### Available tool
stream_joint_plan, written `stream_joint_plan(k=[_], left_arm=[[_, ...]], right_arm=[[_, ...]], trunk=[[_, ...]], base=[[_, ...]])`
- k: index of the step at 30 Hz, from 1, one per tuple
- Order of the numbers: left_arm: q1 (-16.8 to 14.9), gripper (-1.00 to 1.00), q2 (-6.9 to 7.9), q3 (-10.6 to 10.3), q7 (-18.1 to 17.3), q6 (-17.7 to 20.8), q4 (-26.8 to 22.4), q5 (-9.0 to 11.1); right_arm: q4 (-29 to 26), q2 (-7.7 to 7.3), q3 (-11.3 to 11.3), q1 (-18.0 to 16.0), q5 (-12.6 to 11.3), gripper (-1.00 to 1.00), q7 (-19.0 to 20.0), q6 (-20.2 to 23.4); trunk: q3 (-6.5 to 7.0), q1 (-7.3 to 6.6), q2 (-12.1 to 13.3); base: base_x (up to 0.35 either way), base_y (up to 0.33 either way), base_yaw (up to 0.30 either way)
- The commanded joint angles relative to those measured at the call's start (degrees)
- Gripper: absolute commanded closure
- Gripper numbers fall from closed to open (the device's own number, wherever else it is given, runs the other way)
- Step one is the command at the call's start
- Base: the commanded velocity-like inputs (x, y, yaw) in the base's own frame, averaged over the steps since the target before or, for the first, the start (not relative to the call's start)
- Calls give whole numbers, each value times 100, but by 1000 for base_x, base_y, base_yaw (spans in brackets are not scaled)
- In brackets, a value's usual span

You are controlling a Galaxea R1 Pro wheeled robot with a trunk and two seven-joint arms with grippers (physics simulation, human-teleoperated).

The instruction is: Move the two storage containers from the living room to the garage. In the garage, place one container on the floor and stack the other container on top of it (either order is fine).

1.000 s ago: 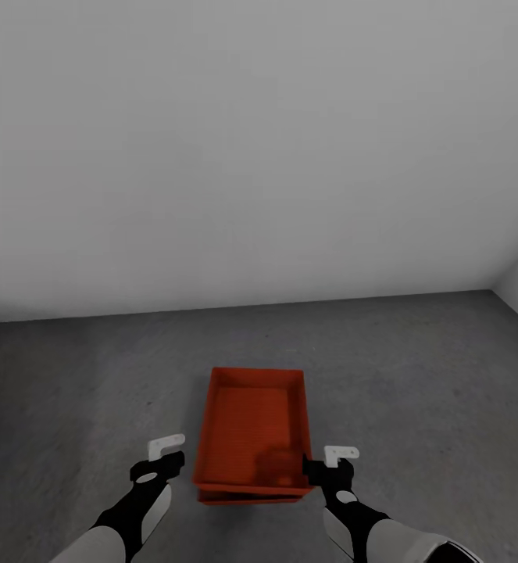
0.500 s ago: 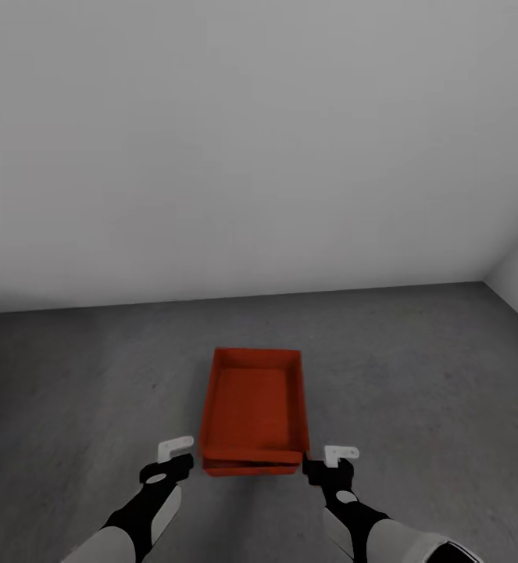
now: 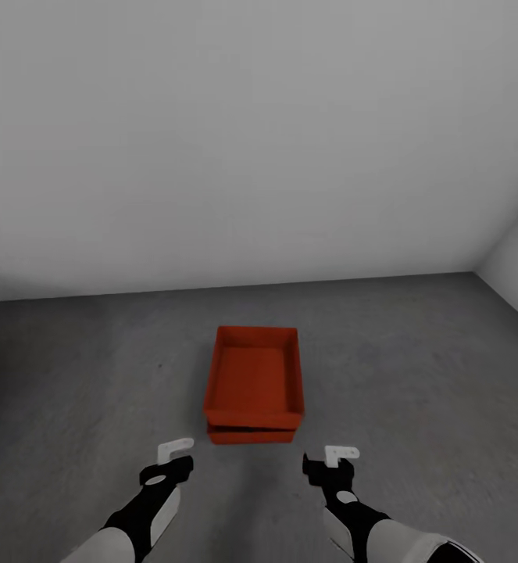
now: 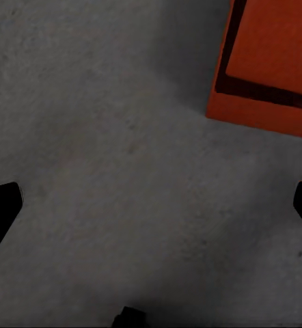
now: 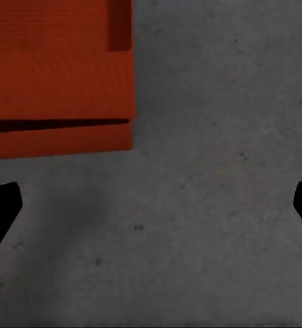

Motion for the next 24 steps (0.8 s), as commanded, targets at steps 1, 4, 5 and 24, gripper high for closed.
stream_joint_plan(k=[1, 4, 5, 24], left_arm=[[-1, -100, 3, -10, 19, 8, -4, 51], [0, -100, 41, 9, 28, 22, 28, 87], [0, -100, 50, 10, 30, 21, 45, 92], [23, -100, 581, 10, 21, -51, 1869, 632]], right_arm=[[3, 1, 48, -3, -36, -100, -21, -13], [4, -158, 52, -3, 6, -100, -19, -12], [4, -220, 52, -3, 6, -100, -19, -10], [388, -1016, 119, 208, 176, -100, 109, 70]], trunk=[[-5, -3, -5], [-5, -3, -5], [-5, -3, -5], [-5, -3, -5]], base=[[-345, 0, 0], [-345, 0, 0], [-345, 0, 0], [-247, 0, 0]])
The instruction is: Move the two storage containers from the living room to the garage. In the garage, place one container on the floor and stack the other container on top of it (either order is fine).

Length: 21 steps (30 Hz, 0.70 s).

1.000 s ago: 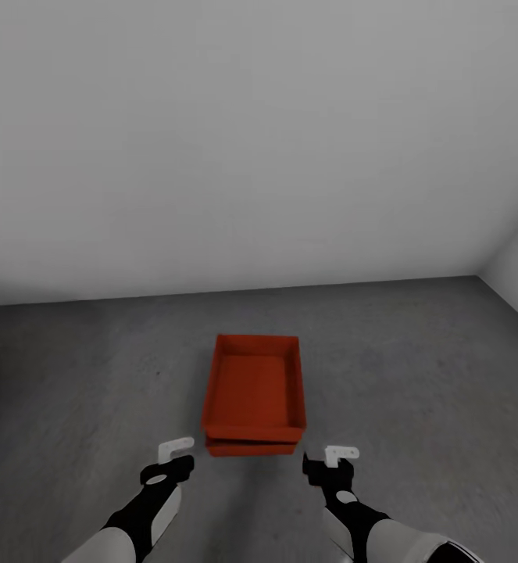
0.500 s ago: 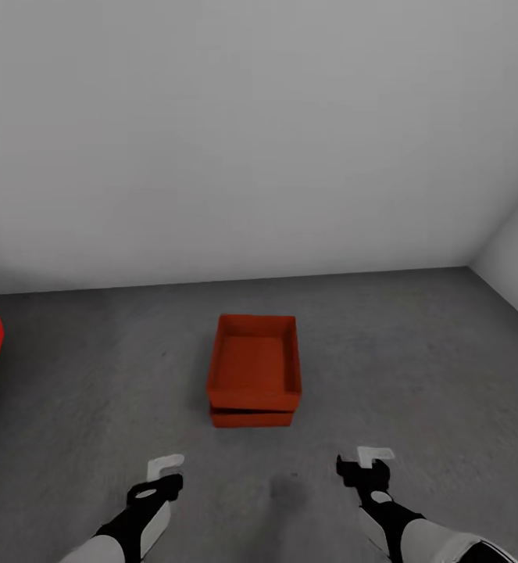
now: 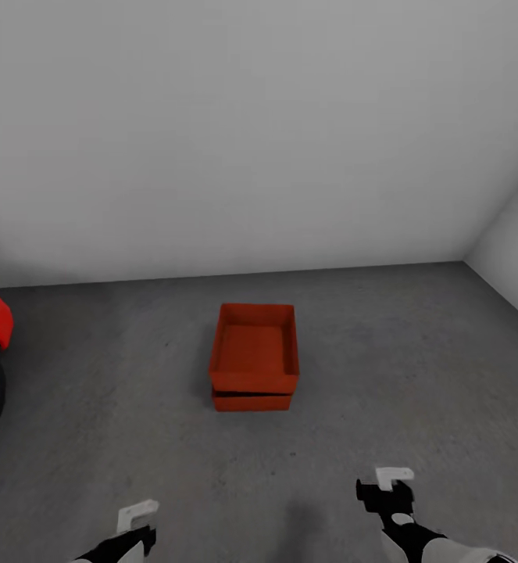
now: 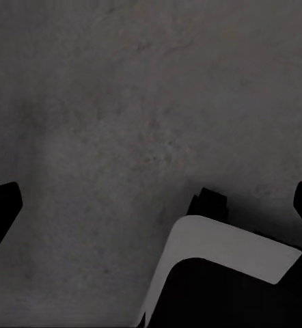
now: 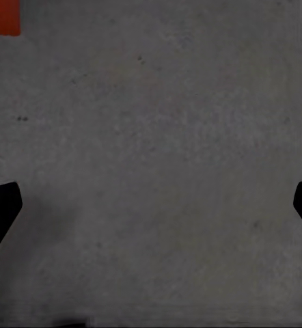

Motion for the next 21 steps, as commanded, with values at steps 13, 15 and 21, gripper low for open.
stream_joint_plan(k=[13, 15, 21], left_arm=[[242, -100, 147, -17, -330, -13, 100, 31], [375, -100, 154, -18, -515, -1, 102, 33], [786, -100, 123, -21, -877, 9, 104, 23]], right_arm=[[27, -317, 36, 1160, 473, -100, 636, 274], [27, -353, 35, 1286, 476, -100, 838, 448], [27, -342, 43, 1833, 485, -100, 1296, 819]], trunk=[[-5, 1, -5], [-5, 1, -5], [-5, 1, -5]], base=[[-5, 0, 0], [0, 0, 0], [0, 0, 0]])
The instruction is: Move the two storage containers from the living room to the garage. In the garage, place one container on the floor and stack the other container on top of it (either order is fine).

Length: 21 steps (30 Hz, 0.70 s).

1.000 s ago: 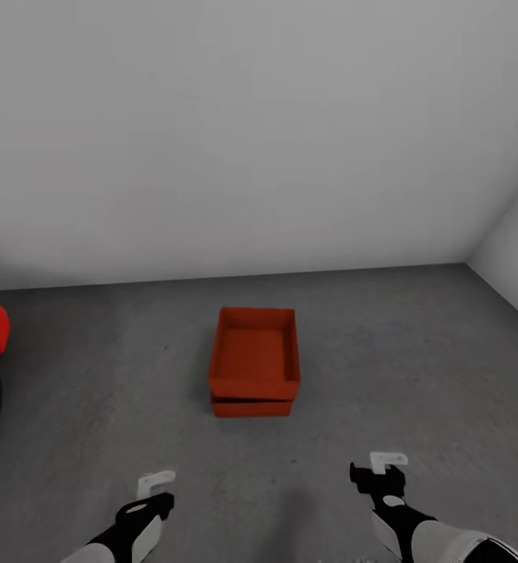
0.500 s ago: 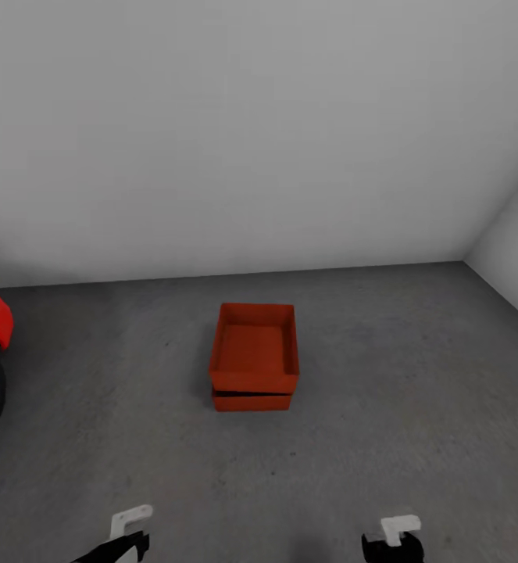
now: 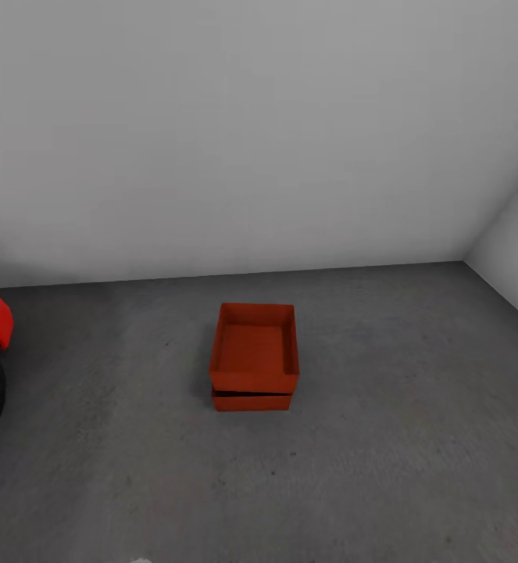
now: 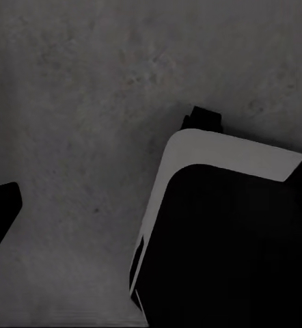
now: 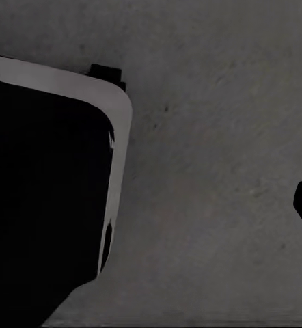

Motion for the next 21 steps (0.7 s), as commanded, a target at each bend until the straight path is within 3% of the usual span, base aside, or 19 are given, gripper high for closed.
stream_joint_plan(k=[1, 9, 14, 21], left_arm=[[108, -100, -13, -12, -27, -3, 0, 29], [639, -100, -34, -12, -88, -28, 0, 25], [806, -100, -80, -12, -92, -47, 0, 23], [866, -100, -105, -5, -92, -54, 0, 53]], right_arm=[[18, 23, 46, 155, -59, -100, 64, -17], [18, 145, 23, 845, -101, -100, 119, -40], [18, 247, 1, 952, -115, -100, 119, -67], [18, 269, -16, 1048, -214, -100, 126, -103]], trunk=[[-4, 1, -4], [-3, 1, -4], [22, 1, -4], [82, 1, -4]], base=[[0, 0, 0], [0, 0, 0], [0, 0, 0], [0, 0, 0]])
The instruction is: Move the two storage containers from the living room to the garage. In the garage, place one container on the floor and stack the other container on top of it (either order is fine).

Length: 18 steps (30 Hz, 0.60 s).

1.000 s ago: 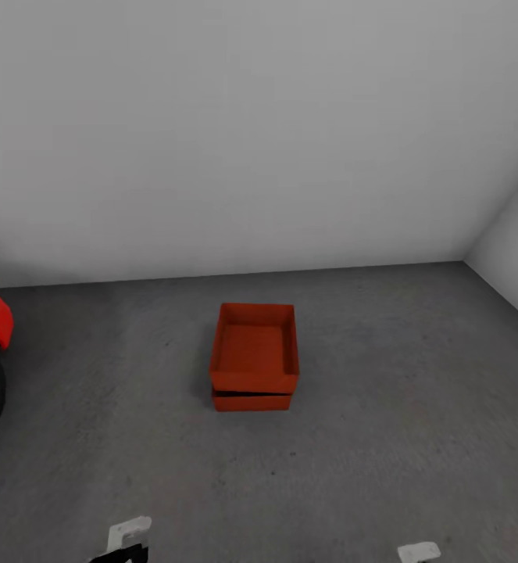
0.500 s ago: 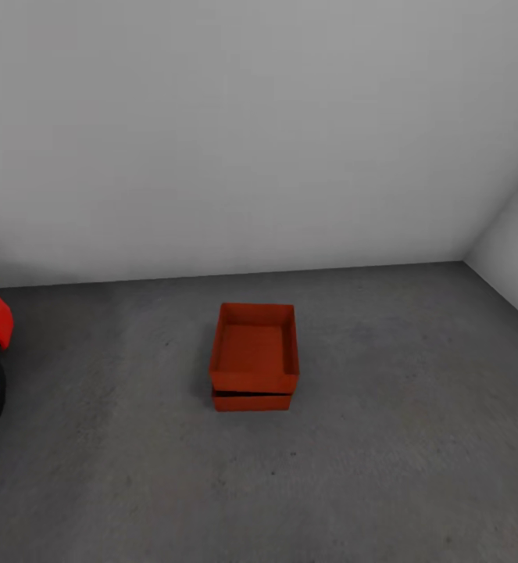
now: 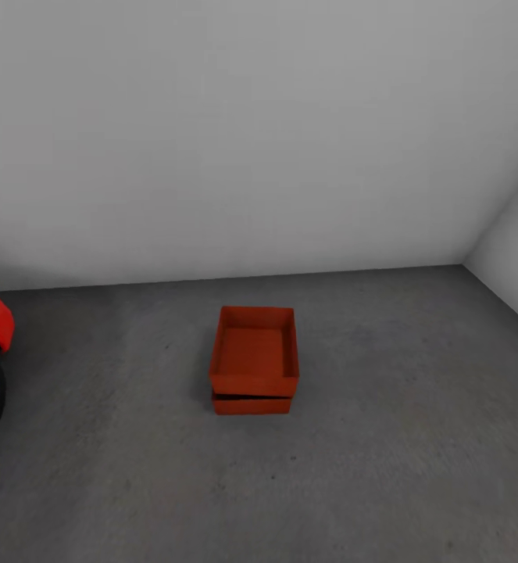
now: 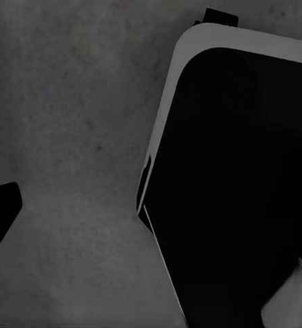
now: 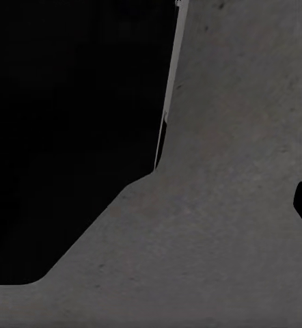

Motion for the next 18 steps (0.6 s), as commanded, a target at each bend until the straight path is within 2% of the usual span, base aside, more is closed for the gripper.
stream_joint_plan(k=[1, 6, 11, 18], left_arm=[[9, -100, -3, -9, 11, -4, 0, 31], [267, -100, -31, -16, -48, -64, -9, -59], [347, -100, -80, -23, -178, -208, -9, -116], [390, -100, -83, -33, -647, -295, -9, -325]], right_arm=[[19, 2, 40, -3, -69, -100, 32, -34], [19, 4, 39, 5, -100, -100, 33, -37], [19, 4, 39, 7, -104, -100, 38, -38], [19, 4, 35, 7, -116, -100, 42, -38]], trunk=[[5, 1, -4], [50, 1, -4], [96, 1, -4], [160, 1, -4]], base=[[0, 0, 0], [0, 0, 0], [0, 0, 0], [0, 0, 0]])
